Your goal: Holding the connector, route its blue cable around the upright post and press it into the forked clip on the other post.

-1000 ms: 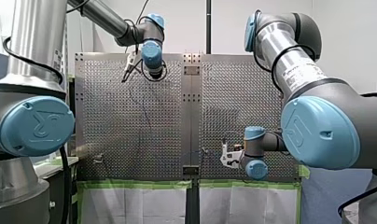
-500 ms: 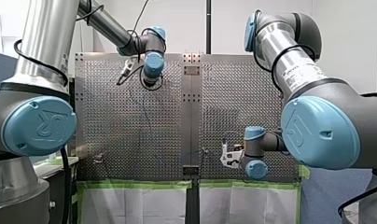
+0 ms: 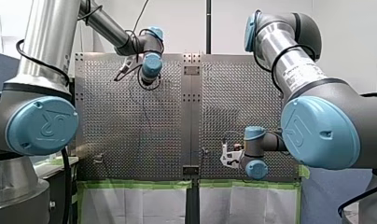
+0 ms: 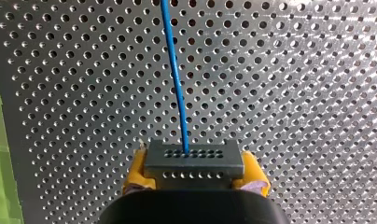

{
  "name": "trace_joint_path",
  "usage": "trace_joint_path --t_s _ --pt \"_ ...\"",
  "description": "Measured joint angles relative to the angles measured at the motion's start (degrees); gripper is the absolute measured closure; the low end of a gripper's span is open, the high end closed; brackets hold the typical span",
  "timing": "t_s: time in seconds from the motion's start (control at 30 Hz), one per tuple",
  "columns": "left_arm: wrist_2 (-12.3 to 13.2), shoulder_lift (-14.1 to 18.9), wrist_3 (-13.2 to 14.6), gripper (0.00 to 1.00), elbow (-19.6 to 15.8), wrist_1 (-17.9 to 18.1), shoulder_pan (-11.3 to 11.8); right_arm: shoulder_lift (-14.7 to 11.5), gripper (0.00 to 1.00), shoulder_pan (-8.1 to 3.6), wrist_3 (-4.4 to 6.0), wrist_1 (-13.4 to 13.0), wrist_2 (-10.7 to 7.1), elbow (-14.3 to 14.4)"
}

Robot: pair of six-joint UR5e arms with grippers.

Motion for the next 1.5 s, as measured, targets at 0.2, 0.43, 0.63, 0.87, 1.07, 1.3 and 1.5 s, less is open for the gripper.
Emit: trace_joint_path --t_s 0.2,0.43,0.63,0.87,1.07,1.3,1.5 --pt "0.4 0.0 0.2 0.0 1.3 0.1 0.7 0.0 1.0 0.0 0.06 0.0 -0.08 0.0" --pt "2.0 -0.3 0.2 0.0 1.8 0.4 1.6 0.0 1.0 0.0 0.09 -0.1 -0.11 0.0" --pt "2.4 -2.0 -0.9 0.0 2.9 0.4 2.3 0.0 1.0 0.0 0.09 -0.1 -0.11 0.0" --pt "2.5 -2.4 -1.5 0.0 5.4 -0.2 3.6 0.0 1.0 0.0 0.09 0.0 -0.11 0.0" --pt "2.3 -3.9 -1.4 0.0 6.5 -0.8 4.4 0.0 1.0 0.02 0.1 -0.1 -0.12 0.0" --pt "1.7 -6.4 -1.6 0.0 8.0 -0.2 4.8 0.0 1.0 0.08 0.1 -0.1 -0.11 0.0" --pt "1.3 -6.7 -1.7 0.0 8.8 -0.1 5.7 0.0 1.0 0.1 0.09 -0.1 -0.11 0.0"
